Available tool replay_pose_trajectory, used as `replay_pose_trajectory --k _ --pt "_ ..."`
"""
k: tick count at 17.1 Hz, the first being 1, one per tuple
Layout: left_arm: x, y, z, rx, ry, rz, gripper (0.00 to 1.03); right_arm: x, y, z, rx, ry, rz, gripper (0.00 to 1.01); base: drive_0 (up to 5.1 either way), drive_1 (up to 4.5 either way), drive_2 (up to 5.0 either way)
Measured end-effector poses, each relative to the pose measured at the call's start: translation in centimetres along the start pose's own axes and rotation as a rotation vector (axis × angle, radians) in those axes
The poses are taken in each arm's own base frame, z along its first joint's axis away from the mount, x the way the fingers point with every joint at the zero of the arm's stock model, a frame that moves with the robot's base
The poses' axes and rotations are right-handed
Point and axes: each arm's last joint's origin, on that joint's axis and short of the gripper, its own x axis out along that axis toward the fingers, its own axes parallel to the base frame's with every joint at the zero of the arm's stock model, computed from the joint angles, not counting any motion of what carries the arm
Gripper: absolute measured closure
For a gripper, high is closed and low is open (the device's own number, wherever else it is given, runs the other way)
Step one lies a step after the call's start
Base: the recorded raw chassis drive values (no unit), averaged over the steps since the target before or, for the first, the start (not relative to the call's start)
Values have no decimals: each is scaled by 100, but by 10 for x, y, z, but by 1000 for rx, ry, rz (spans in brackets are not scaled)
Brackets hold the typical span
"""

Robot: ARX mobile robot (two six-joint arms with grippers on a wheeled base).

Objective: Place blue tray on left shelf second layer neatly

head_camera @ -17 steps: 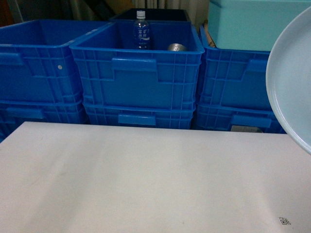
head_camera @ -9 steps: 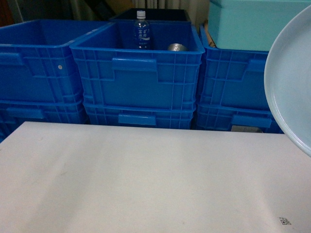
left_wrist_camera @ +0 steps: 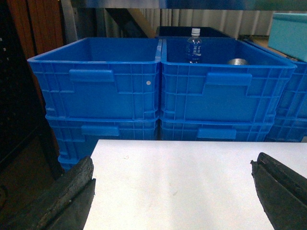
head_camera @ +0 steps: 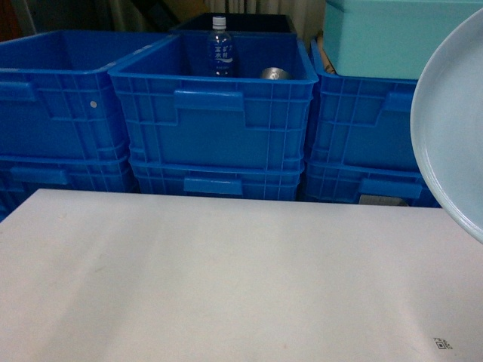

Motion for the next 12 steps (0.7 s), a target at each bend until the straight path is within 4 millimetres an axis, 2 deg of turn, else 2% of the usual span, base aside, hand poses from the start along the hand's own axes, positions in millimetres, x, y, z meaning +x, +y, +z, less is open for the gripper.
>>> replay_pose_trajectory --k 3,8,12 --pt "0 0 0 0 0 0 5 0 0 0 -1 0 0 99 -19 -19 -19" --pt "0 0 0 0 1 2 5 0 0 0 -2 -2 0 99 -188 -188 -188" --pt "0 0 0 0 0 2 5 0 0 0 -2 0 0 99 318 -427 -427"
